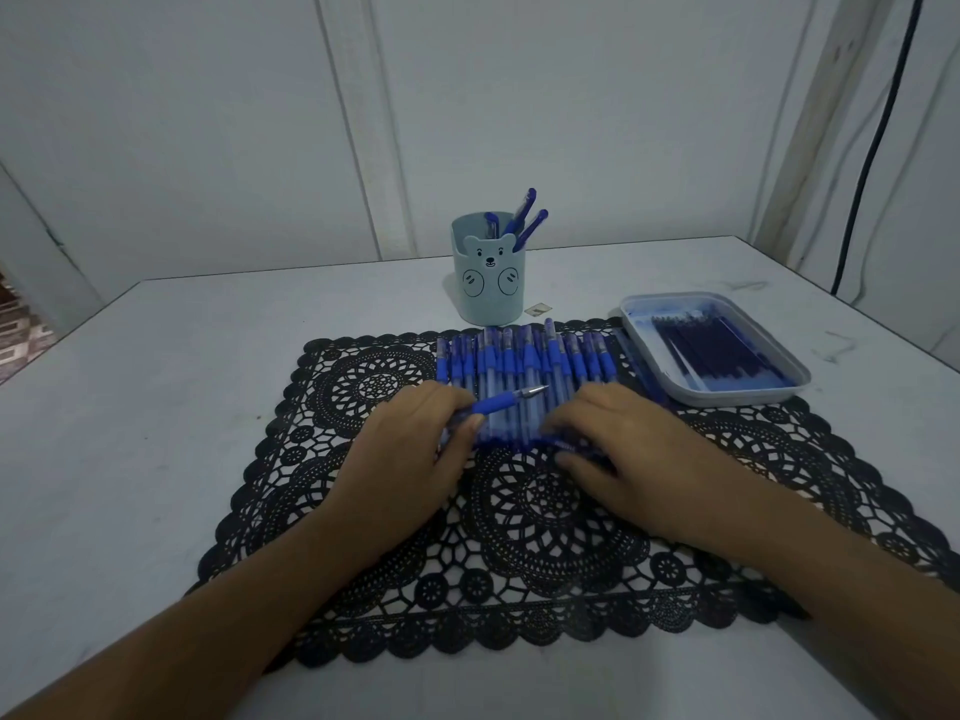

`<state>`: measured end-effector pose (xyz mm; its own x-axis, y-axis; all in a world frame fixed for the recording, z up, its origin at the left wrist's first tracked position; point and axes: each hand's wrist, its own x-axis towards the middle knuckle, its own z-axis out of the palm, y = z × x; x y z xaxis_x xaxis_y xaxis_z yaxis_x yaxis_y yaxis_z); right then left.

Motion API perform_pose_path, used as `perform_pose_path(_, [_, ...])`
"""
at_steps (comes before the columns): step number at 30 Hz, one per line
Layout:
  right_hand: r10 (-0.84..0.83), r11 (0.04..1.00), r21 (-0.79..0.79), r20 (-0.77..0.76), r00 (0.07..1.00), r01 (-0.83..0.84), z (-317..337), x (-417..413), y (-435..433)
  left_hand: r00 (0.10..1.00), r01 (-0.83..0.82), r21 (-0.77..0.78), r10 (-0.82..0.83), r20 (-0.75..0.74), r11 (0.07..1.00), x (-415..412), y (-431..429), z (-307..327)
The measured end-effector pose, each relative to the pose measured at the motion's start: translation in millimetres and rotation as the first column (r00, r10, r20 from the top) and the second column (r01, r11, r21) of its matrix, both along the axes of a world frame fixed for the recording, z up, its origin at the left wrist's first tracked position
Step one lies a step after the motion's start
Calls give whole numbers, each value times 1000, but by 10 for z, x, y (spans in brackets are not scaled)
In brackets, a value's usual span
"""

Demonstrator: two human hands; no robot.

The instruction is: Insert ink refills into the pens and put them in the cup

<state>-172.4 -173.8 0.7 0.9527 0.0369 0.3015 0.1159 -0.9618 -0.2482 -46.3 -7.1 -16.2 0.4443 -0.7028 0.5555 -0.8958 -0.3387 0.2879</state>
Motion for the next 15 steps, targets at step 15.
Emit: perform_pose_path(15, [-151, 869, 479, 20, 988, 123, 74, 15, 52, 969, 184, 48, -190, 160, 982, -80, 13, 22])
